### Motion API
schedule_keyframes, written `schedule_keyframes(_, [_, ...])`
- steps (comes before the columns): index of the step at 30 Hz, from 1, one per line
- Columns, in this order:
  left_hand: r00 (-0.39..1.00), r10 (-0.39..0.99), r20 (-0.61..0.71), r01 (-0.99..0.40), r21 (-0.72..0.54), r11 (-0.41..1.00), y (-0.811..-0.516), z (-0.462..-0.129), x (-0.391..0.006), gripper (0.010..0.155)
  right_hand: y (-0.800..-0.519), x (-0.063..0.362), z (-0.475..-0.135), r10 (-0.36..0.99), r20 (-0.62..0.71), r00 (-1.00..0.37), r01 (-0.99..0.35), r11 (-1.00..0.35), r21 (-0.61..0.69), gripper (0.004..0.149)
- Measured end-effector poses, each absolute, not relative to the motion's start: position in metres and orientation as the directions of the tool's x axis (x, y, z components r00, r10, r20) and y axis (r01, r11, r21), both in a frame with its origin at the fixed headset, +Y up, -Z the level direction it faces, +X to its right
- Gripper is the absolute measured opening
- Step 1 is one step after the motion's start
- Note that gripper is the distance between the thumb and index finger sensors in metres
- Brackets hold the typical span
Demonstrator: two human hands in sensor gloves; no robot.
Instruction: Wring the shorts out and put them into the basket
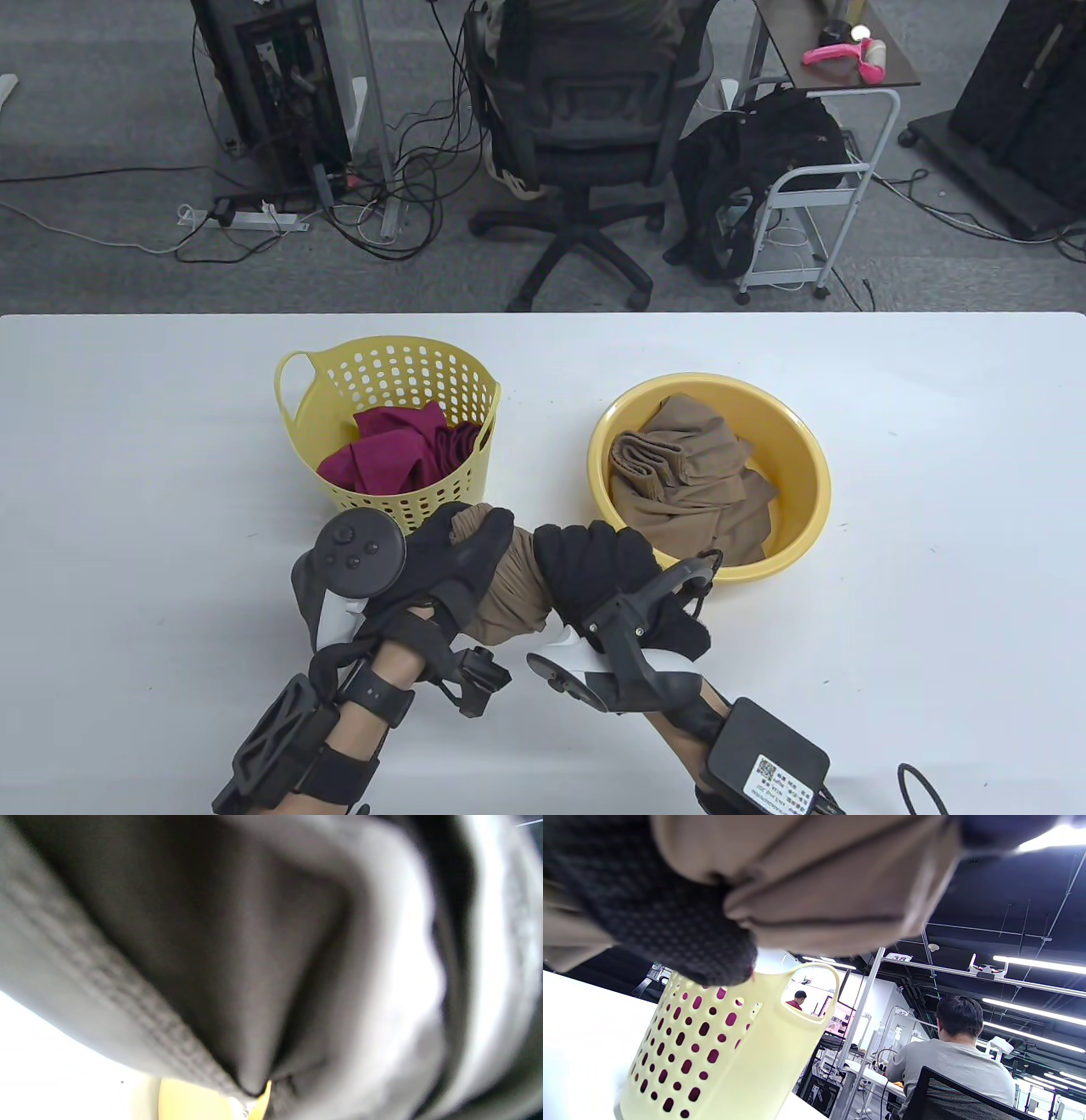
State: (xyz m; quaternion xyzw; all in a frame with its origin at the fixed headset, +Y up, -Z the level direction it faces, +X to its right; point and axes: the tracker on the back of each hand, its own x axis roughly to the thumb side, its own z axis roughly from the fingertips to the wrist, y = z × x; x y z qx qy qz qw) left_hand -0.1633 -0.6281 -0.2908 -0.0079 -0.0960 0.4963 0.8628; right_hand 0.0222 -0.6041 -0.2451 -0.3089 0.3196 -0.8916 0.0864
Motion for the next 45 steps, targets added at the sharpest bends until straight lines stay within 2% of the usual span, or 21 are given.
schedule_keyframes(14, [0.496,0.851,0.170,-0.850,-0.104,0.516,-0.628,-0.290,-0.163,0.048,-0.604,0.024,-0.245,-0.332,0.497,-0.802,-0.051,-0.790,-0.611,0.070])
schedule_keyframes(20, [0.530,0.820,0.216,-0.828,-0.077,0.556,-0.624,-0.287,-0.160,0.050,-0.603,0.029,-0.249,-0.258,0.518,-0.815,-0.091,-0.827,-0.555,0.072])
schedule_keyframes(29, [0.592,0.730,0.342,-0.773,-0.017,0.635,-0.614,-0.280,-0.153,0.053,-0.603,0.045,-0.261,0.035,0.574,-0.818,-0.252,-0.919,-0.304,0.073])
schedule_keyframes(34, [0.607,0.683,0.406,-0.748,0.001,0.663,-0.611,-0.276,-0.148,0.054,-0.605,0.055,-0.272,0.223,0.580,-0.784,-0.324,-0.943,-0.075,0.072])
schedule_keyframes(40, [0.593,0.624,0.508,-0.733,0.022,0.679,-0.608,-0.270,-0.143,0.054,-0.614,0.067,-0.286,0.426,0.554,-0.715,-0.414,-0.897,0.155,0.071])
schedule_keyframes(45, [0.543,0.604,0.584,-0.747,0.006,0.665,-0.604,-0.266,-0.142,0.053,-0.623,0.074,-0.296,0.607,0.489,-0.626,-0.509,-0.794,0.334,0.070])
